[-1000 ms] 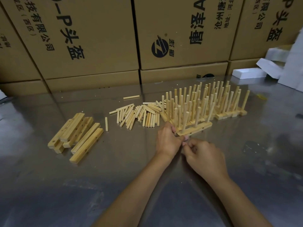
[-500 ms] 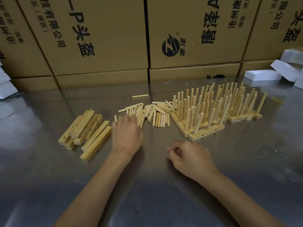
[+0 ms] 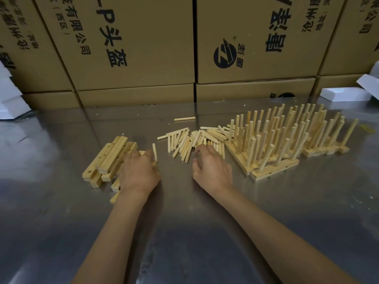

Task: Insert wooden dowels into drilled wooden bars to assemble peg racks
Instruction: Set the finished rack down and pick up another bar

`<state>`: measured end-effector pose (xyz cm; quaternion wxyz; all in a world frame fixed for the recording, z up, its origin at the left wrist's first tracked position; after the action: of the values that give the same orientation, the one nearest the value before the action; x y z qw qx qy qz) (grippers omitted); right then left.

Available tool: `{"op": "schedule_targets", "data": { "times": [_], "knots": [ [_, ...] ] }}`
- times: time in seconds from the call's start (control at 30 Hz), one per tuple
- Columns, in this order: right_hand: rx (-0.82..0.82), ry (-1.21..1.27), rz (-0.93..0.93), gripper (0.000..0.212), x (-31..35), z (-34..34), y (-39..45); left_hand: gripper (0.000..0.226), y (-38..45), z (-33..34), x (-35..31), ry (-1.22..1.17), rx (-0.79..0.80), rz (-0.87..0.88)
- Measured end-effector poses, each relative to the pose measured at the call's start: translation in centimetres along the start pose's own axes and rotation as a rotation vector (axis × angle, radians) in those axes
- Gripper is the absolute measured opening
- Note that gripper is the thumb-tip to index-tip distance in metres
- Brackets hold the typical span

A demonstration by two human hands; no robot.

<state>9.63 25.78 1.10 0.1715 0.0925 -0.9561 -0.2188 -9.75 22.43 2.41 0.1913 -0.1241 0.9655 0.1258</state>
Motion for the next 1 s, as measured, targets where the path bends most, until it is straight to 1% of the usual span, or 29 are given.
{"op": "schedule_targets", "data": {
  "times": [0.07,0.1,0.17,0.2,0.27,0.37,0.47,0.5,0.57,0.63,0.67,0.83,0.9,0.93,0.97,1.0],
  "knots": [
    [-0.06,-0.083,0.039,0.029,-0.6,0.0,1.4,0.029,-0.1,-0.2,-0.2,-0.065,-0.023,0.014],
    [-0.067,-0.11,0.094,0.031,-1.4,0.1,2.0,0.029,-0.1,-0.2,-0.3,-0.118,-0.027,0.026],
    [-0.015,-0.106,0.225,0.036,-3.0,0.7,3.0,0.027,0.1,0.2,-0.7,-0.24,-0.003,0.065],
    [0.014,-0.103,0.26,0.038,-3.4,0.9,3.2,0.026,0.1,0.5,-0.9,-0.297,0.013,0.078],
    [0.026,-0.122,0.262,0.037,-3.3,1.1,3.2,0.027,0.1,1.0,-1.2,-0.384,0.04,0.076],
    [-0.013,-0.146,0.251,0.03,-3.1,0.5,2.6,0.028,0.1,1.7,-1.1,-0.438,0.077,0.057],
    [-0.037,-0.199,0.253,0.022,-2.9,-0.4,1.7,0.028,0.0,1.2,-1.3,-0.531,0.048,0.061],
    [-0.054,-0.212,0.251,0.02,-2.7,-0.8,1.3,0.027,-0.1,0.9,-1.2,-0.616,0.032,0.041],
    [-0.103,-0.205,0.244,0.018,-2.5,-1.6,0.5,0.023,-0.2,0.8,-0.7,-0.902,0.037,-0.072],
    [-0.129,-0.202,0.206,0.018,-2.4,-2.1,-0.4,0.019,-0.4,1.5,-0.1,-1.2,0.098,-0.235],
    [-0.126,-0.21,0.178,0.018,-2.4,-2.2,-0.8,0.018,-0.5,1.9,-0.1,-1.301,0.13,-0.29],
    [-0.002,-0.248,0.045,0.024,-1.7,-1.3,-1.3,0.024,-0.9,3.9,-0.6,-1.476,0.288,-0.399],
    [-0.001,-0.208,0.034,0.015,-1.5,-1.4,-1.4,0.026,-1.2,4.5,-0.9,-1.532,0.348,-0.429],
    [-0.008,-0.168,0.038,0.009,-1.4,-1.6,-1.6,0.026,-1.2,4.6,-0.8,-1.523,0.356,-0.432],
    [-0.013,-0.129,0.046,0.007,-1.5,-1.8,-1.7,0.027,-1.2,4.7,-0.7,-1.502,0.356,-0.43],
    [-0.014,-0.11,0.049,0.009,-1.4,-1.9,-2.0,0.027,-1.1,4.8,-0.5,-1.482,0.351,-0.428]
  ]
}}
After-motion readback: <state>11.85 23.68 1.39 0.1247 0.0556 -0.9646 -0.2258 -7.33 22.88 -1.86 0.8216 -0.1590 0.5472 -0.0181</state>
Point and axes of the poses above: each hand's wrist, its own y-axis towards the middle knuckle, its own z-axis out of the palm, x = y × z, the point moved 9 cm from there along y, towards the middle knuckle, and after that the axes turned 11 degrees about -y, right-handed, at the moved point
